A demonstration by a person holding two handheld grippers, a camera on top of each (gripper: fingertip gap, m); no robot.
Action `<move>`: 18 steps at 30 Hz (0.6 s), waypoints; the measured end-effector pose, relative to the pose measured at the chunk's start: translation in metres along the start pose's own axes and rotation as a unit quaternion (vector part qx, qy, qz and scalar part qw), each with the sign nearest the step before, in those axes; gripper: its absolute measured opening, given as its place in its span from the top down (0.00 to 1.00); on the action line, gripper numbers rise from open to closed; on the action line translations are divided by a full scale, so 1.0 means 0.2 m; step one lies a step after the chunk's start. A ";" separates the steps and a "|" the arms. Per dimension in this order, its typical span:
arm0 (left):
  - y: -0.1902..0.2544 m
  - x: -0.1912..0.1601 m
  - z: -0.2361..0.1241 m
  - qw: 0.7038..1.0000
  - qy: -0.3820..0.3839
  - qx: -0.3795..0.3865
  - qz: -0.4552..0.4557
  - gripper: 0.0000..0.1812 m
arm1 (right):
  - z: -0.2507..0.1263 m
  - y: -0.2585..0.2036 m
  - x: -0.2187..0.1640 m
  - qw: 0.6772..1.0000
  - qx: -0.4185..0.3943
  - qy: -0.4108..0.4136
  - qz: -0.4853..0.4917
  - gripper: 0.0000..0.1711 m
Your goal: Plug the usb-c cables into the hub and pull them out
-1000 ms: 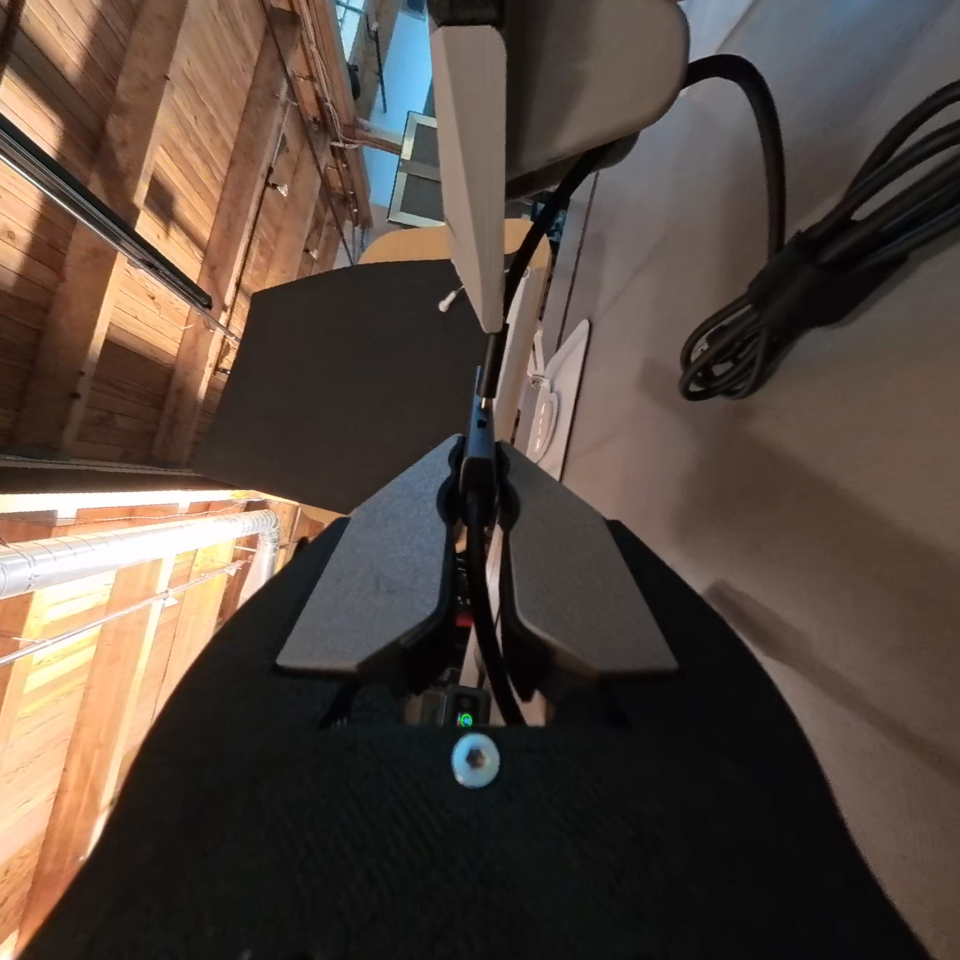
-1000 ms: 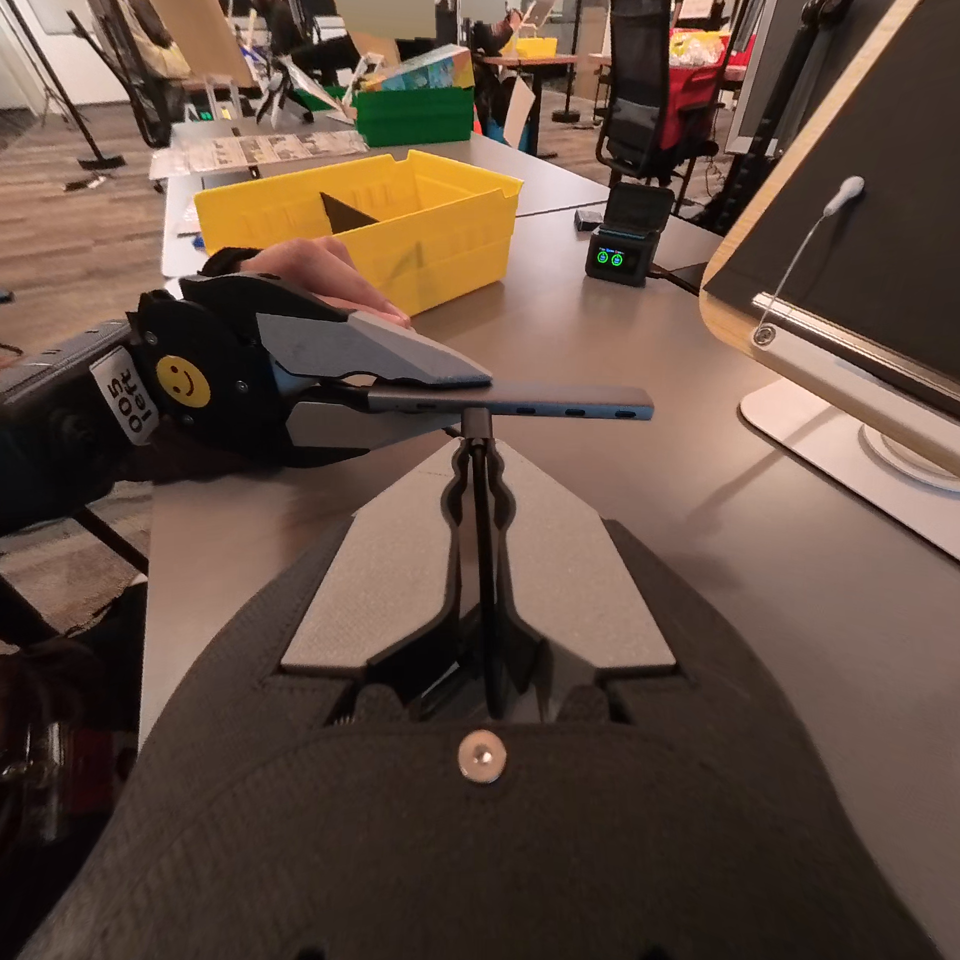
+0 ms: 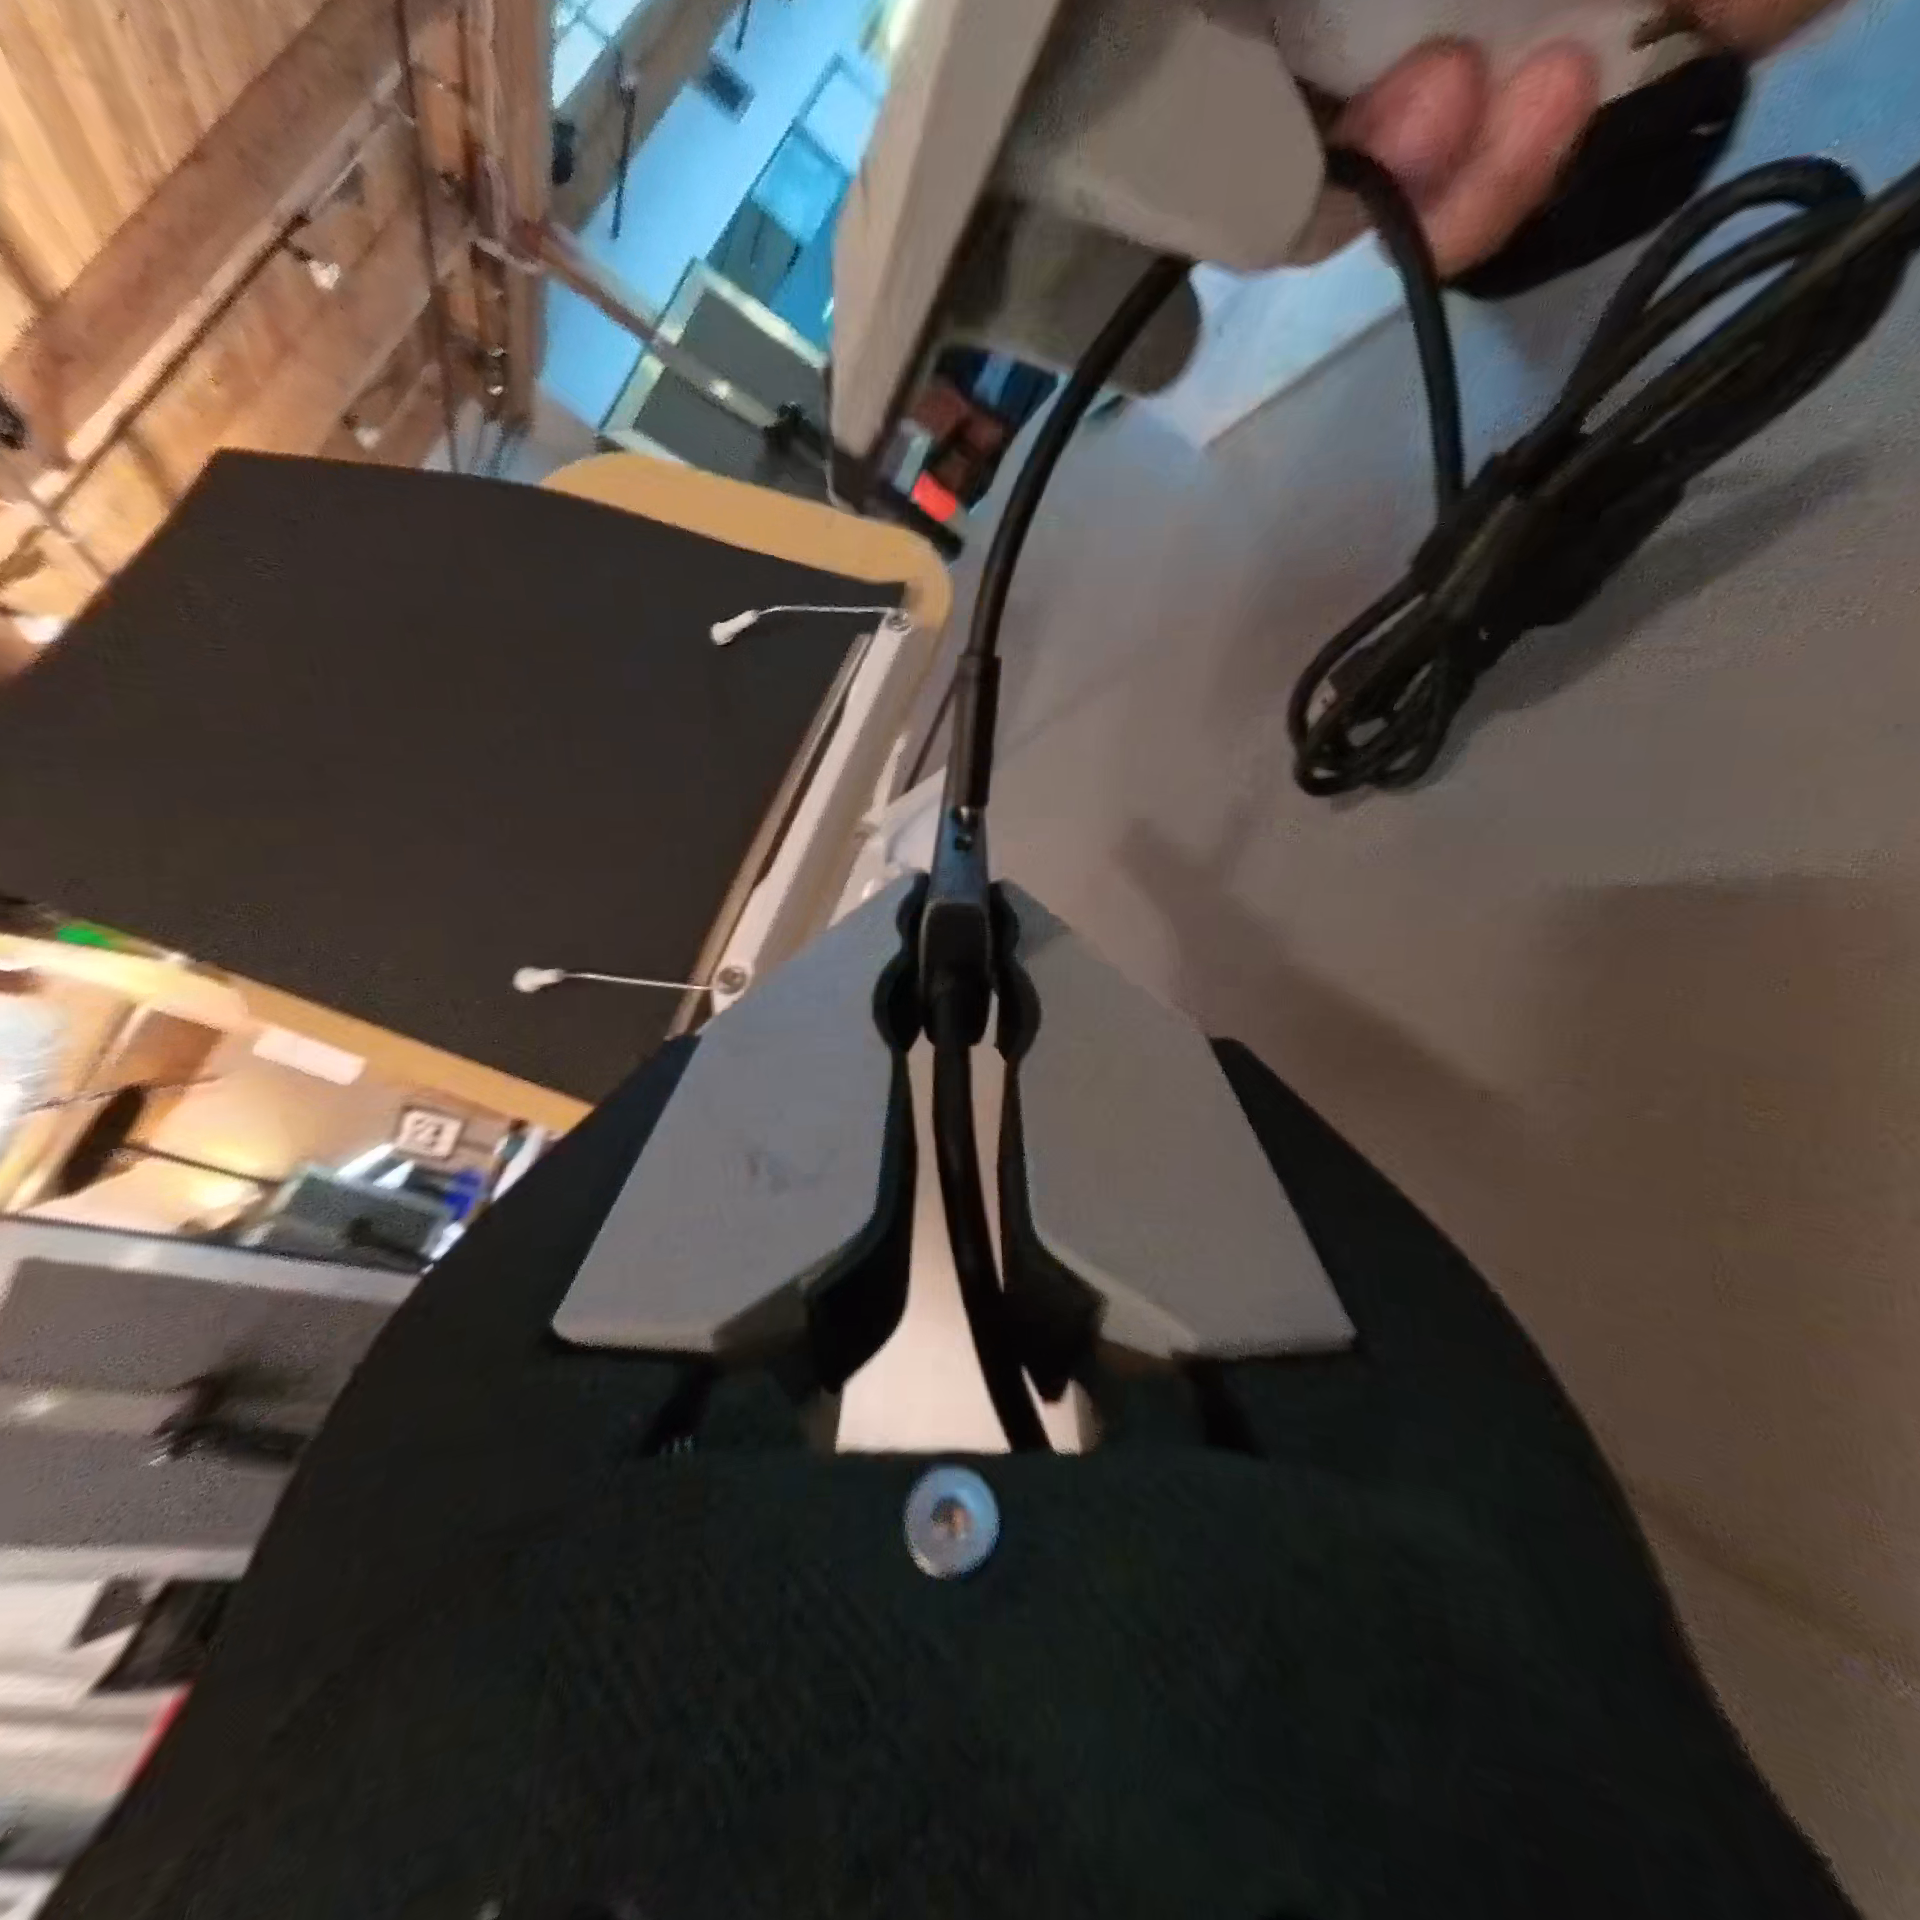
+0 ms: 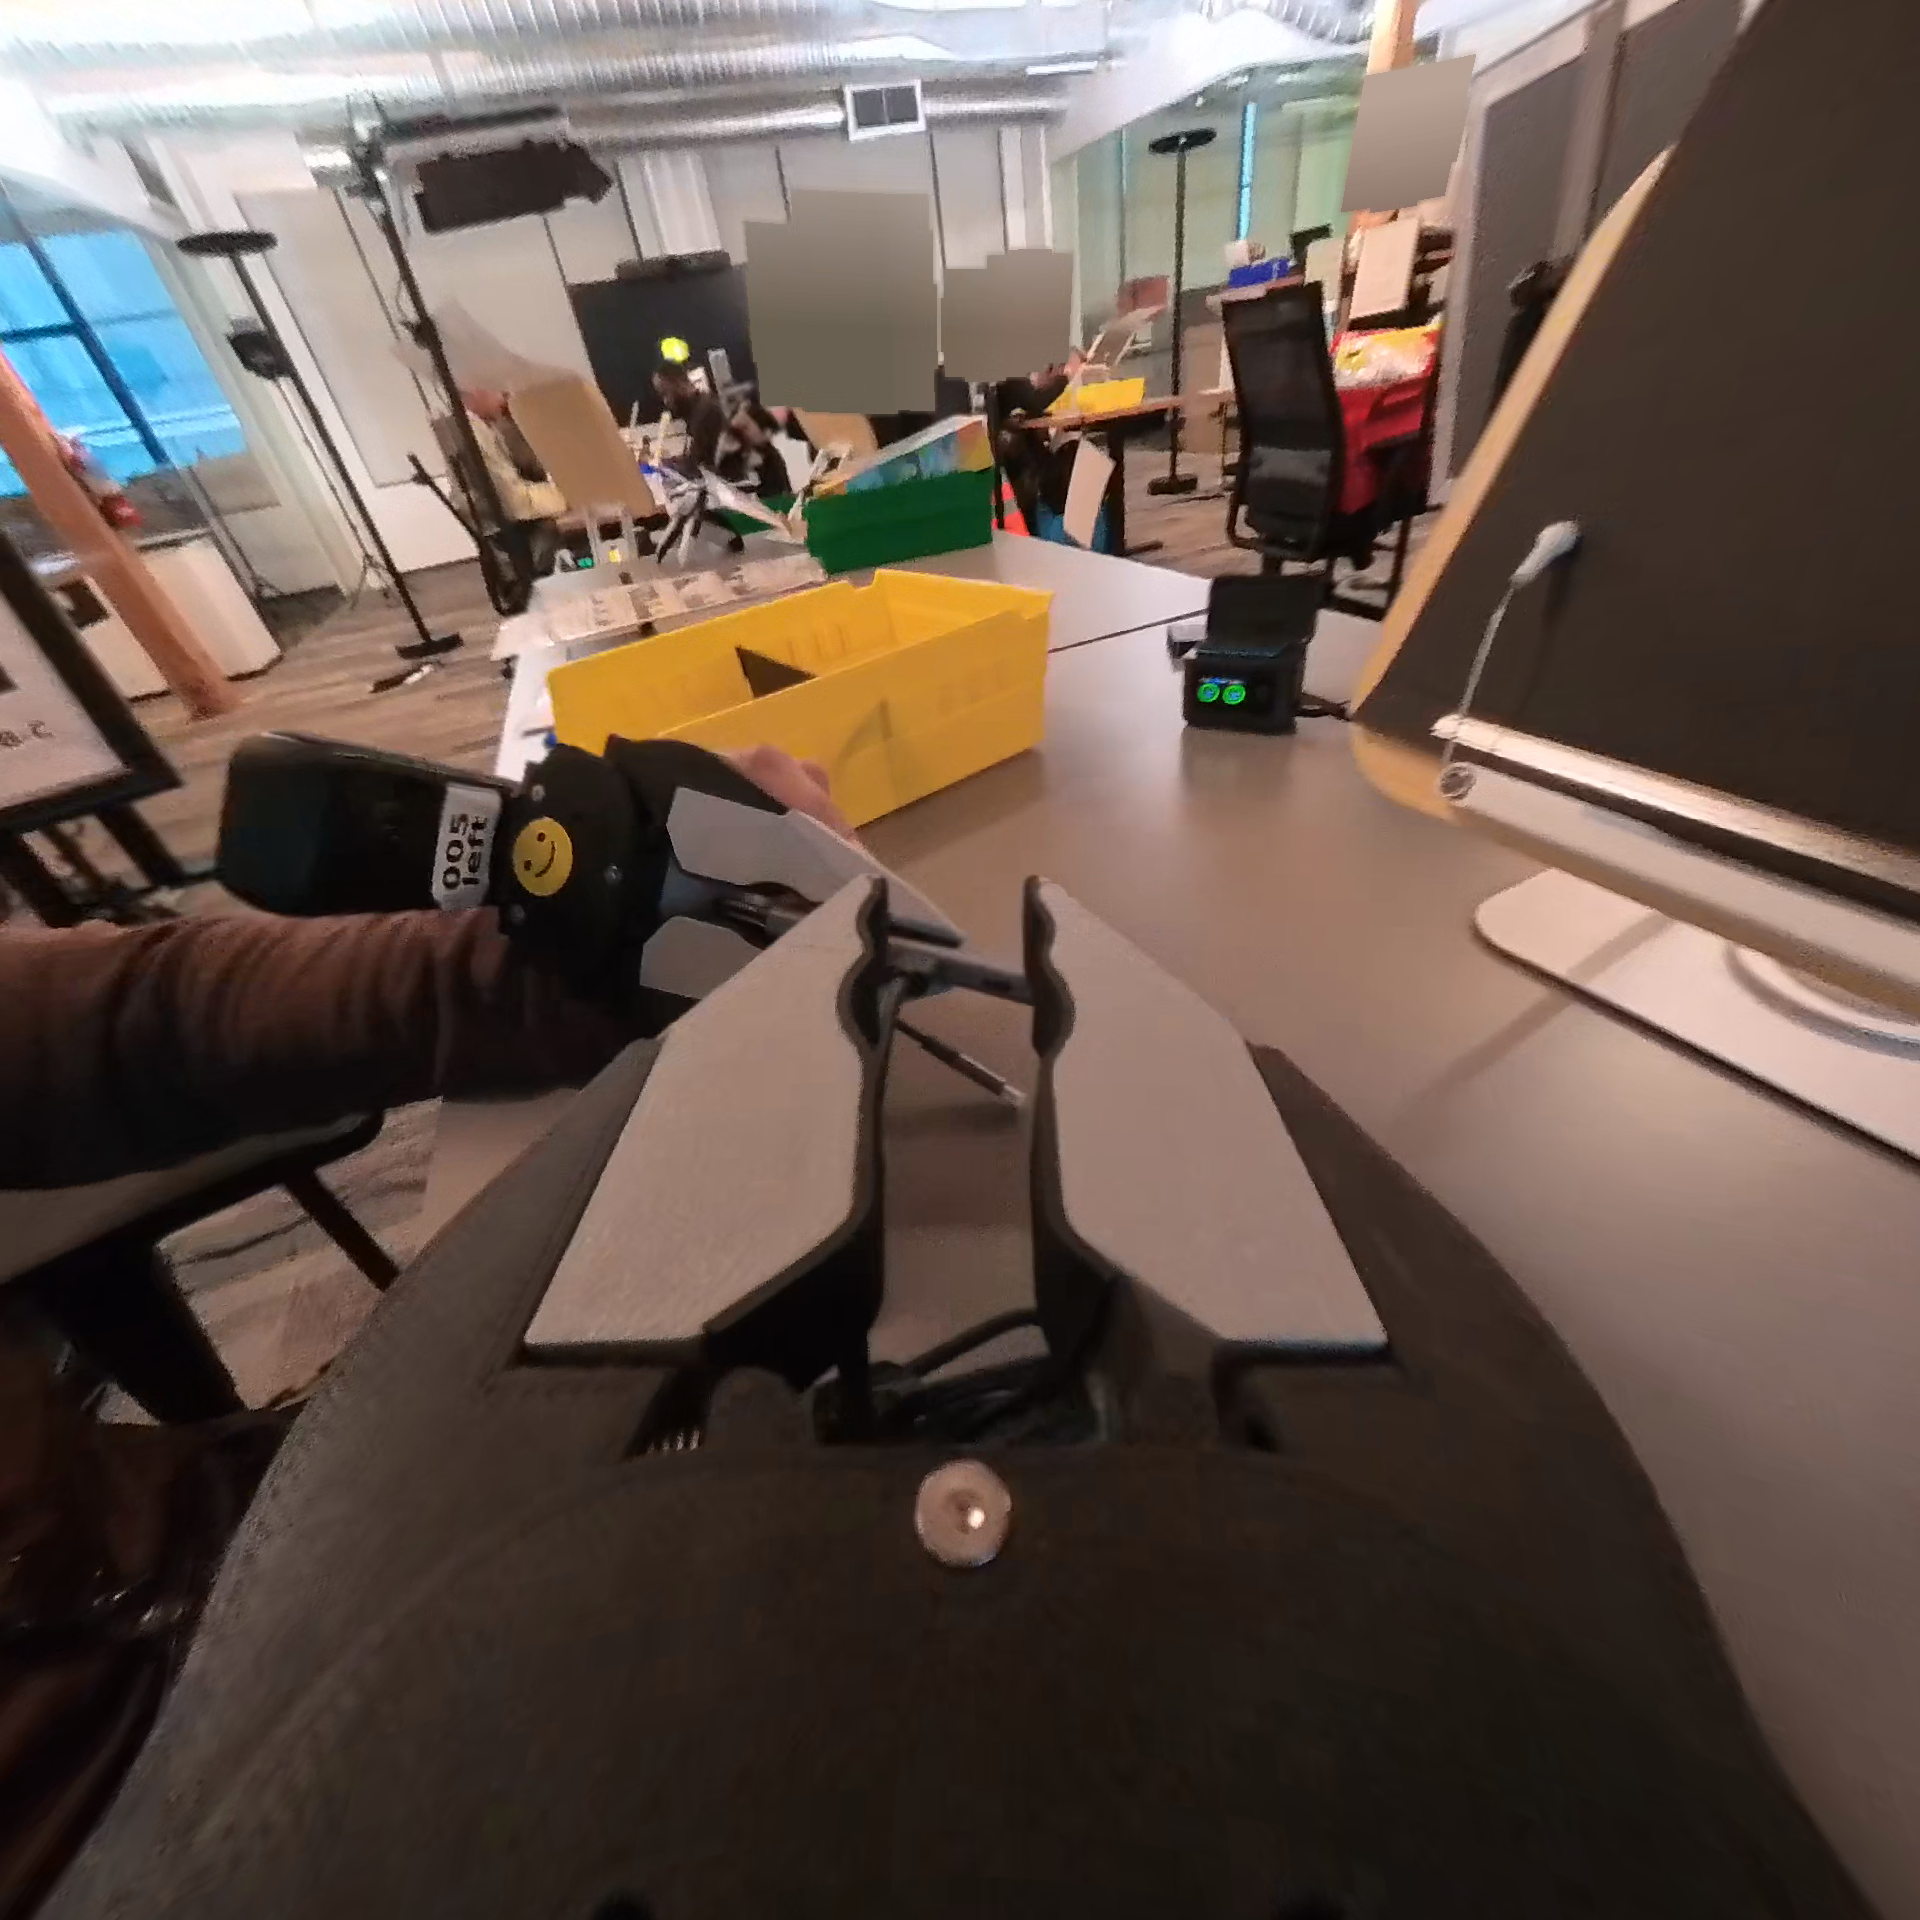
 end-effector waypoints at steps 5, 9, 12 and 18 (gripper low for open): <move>-0.03 -0.03 -0.04 0.998 0.042 -0.031 -0.029 0.96 | -0.11 0.10 -0.02 0.994 -0.083 -0.056 -0.047 0.72; -0.01 0.01 -0.07 0.996 0.073 -0.049 -0.018 0.96 | -0.08 0.05 -0.08 0.989 -0.060 -0.099 -0.087 0.68; 0.01 0.05 -0.08 0.992 0.101 -0.071 -0.030 0.96 | -0.01 0.01 -0.15 0.974 -0.073 -0.149 -0.154 0.68; 0.06 0.10 -0.09 0.983 0.136 -0.110 -0.057 0.96 | 0.08 -0.04 -0.23 0.944 -0.095 -0.199 -0.245 0.88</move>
Point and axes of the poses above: each gripper's, where its closed fingertips meet, z out along the fingers, x out of its top, y = z × x across the jaws, the point moved 5 cm from there along -z, back along the fingers, and after that the axes turned 5 degrees about -y, right-handed, at the moved point
